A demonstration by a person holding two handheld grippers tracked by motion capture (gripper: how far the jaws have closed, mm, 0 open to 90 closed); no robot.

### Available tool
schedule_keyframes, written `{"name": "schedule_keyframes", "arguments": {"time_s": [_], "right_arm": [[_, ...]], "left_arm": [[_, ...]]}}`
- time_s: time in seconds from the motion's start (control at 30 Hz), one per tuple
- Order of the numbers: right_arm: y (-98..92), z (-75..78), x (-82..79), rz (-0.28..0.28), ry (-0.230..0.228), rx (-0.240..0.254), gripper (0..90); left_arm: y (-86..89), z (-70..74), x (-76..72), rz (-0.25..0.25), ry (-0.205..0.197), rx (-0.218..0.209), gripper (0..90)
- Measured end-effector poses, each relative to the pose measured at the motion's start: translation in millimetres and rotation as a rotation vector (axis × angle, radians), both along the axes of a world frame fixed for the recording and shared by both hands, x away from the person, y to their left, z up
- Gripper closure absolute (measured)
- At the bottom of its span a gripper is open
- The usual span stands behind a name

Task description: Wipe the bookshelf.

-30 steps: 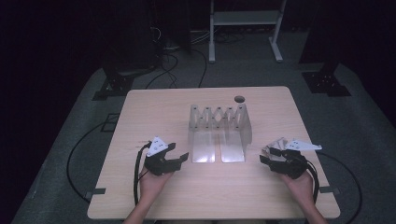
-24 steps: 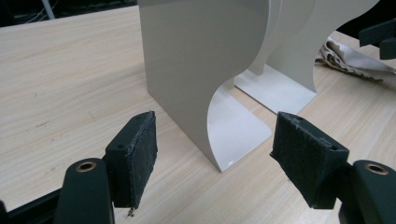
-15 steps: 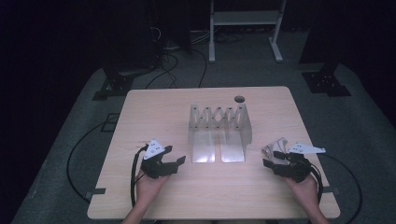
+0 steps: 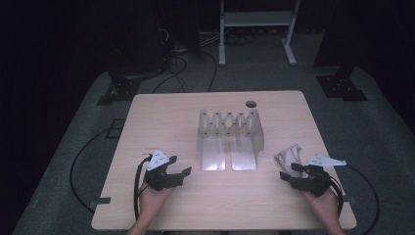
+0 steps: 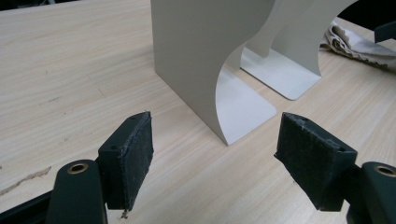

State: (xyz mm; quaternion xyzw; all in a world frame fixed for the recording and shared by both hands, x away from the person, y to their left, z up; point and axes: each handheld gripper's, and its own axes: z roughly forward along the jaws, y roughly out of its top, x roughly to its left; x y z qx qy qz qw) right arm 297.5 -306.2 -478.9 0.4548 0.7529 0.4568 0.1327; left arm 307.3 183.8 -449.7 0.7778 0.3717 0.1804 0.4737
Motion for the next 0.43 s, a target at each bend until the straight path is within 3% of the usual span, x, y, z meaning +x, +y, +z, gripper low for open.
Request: {"name": "schedule_keyframes", "arguments": {"time_s": [0.43], "right_arm": [[-5.6,-7.8,-9.8,-0.025,-0.016,0.006,27.7]], "left_arm": [[7.2,-9.4,-6.7,0.025,0.023,-0.023,22.8]]}}
